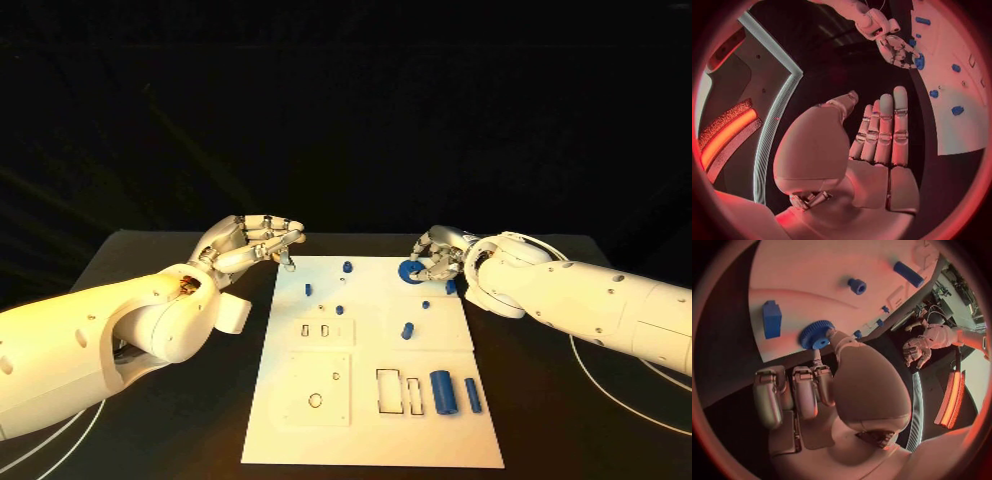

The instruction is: Assemble the parts on the task board

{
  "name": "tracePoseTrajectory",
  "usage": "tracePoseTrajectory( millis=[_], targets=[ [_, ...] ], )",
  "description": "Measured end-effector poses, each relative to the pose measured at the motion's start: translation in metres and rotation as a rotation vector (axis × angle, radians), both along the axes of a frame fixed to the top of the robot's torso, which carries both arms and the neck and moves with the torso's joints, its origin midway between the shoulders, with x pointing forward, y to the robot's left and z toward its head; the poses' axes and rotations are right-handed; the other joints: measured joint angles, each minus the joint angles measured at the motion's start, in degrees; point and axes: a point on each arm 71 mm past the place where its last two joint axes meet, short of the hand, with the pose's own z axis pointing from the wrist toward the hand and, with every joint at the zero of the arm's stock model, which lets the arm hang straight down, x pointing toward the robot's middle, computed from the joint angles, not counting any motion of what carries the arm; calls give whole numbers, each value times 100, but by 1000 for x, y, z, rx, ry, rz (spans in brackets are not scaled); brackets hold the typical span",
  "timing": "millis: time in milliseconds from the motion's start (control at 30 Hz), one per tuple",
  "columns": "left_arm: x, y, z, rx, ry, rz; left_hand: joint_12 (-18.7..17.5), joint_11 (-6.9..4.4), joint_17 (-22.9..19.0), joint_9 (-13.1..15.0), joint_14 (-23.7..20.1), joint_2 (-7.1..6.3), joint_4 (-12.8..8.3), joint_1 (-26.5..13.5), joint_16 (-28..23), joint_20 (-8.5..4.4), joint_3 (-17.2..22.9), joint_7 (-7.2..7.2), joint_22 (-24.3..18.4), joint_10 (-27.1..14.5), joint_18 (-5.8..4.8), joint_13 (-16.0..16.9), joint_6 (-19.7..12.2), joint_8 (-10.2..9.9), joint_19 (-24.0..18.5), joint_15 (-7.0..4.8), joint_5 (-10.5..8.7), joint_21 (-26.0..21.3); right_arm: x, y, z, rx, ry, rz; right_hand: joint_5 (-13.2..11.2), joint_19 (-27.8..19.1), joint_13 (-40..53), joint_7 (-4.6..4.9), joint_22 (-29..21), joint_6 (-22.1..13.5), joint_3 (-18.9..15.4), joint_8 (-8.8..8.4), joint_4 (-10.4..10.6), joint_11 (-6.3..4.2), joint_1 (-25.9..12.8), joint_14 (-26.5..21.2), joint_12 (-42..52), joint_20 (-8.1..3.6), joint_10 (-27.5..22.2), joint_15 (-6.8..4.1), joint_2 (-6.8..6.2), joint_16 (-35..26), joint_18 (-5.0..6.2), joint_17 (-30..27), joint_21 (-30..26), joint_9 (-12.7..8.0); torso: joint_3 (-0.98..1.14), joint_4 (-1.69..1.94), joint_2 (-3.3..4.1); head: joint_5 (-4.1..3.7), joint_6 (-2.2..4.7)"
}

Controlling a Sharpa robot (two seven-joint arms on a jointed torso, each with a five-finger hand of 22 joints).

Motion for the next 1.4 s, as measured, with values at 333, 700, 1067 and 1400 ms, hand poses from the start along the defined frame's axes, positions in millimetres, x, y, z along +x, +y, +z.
tracePoseTrajectory(
  millis=[333,700,1067,1400],
  targets=[
    [0,0,0,0,1,-1,0,0,0,0,0,0,0,0,0,0,0,0,5,0,0,5,0,0,0,0,0,0,-2,4,1,-49,-42,26,19,0,-1,-13,-1,213,717,-4,-186,-18,98,0,0,0,18,0,-101,20,1,-1,-3,-138,3,-1,1,6,-17],
    [1,-1,-1,0,3,-3,0,0,-9,5,0,0,-16,0,0,-21,15,0,12,0,0,4,0,0,-21,0,0,-3,-18,26,6,-32,-164,96,259,1,-1,-62,-1,424,1164,41,-350,-85,-59,0,90,-45,-7,-45,-309,41,1,-2,-4,-145,0,-1,-6,21,5],
    [1,-3,-1,-1,5,-7,0,0,-9,5,0,0,-16,0,0,0,15,0,12,0,0,4,0,0,-42,0,0,22,-41,73,24,24,-307,214,259,1,-2,-63,3,425,1180,59,-365,-105,-147,0,89,-45,13,-44,-280,41,1,-2,-4,-142,-9,3,-4,29,12],
    [1,-6,-1,-5,6,-17,0,0,-9,4,0,0,-16,0,0,0,15,0,12,0,0,3,0,0,-42,0,0,22,-49,117,19,32,-328,290,232,1,-3,-83,2,444,1187,56,-358,-105,-170,20,89,-44,13,-65,-303,41,1,-2,-4,-141,-9,10,7,51,-5]
  ],
)
